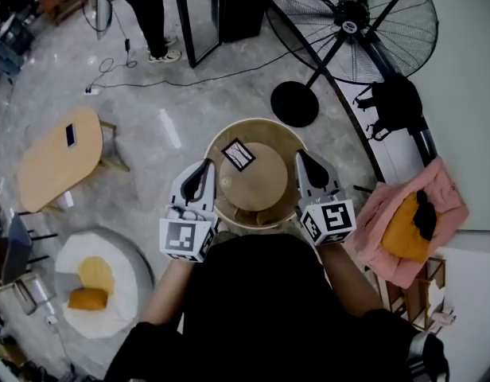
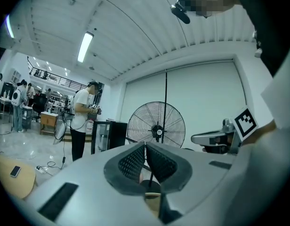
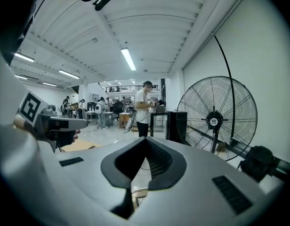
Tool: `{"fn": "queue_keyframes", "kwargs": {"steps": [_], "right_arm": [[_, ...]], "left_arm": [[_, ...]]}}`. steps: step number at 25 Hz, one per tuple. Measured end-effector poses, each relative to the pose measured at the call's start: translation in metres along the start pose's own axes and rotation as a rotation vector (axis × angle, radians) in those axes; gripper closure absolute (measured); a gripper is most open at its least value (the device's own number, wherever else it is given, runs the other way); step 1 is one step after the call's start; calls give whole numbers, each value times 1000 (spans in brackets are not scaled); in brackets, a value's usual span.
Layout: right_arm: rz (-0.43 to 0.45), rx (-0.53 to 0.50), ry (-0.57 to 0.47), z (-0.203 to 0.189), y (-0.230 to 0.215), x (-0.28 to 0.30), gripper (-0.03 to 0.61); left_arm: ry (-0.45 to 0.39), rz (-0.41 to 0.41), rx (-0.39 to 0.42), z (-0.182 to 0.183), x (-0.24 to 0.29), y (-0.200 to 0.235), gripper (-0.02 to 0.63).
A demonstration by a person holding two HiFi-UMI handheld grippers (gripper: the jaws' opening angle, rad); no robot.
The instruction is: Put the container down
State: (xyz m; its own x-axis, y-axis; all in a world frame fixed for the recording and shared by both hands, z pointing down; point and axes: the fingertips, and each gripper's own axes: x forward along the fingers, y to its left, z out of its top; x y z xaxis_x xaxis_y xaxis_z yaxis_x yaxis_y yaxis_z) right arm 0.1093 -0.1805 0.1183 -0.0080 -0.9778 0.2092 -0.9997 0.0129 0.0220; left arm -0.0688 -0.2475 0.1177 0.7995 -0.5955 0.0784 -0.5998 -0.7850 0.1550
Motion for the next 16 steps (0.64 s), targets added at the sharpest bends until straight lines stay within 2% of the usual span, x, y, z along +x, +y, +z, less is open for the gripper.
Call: {"fn": "queue_keyframes", "kwargs": {"steps": [5,11,16], "right_arm": [[-25,-16,-6,6,2,6,557],[-26,2,-25,4,-16,-8,557],[-30,-15,5,17,0,-8,557]], "left_arm": [[7,-24,4,-10,6,7,584],[13,-22,38,-10,9,-13,584],[-60,5,-19,12,-8,-6,584]]}}
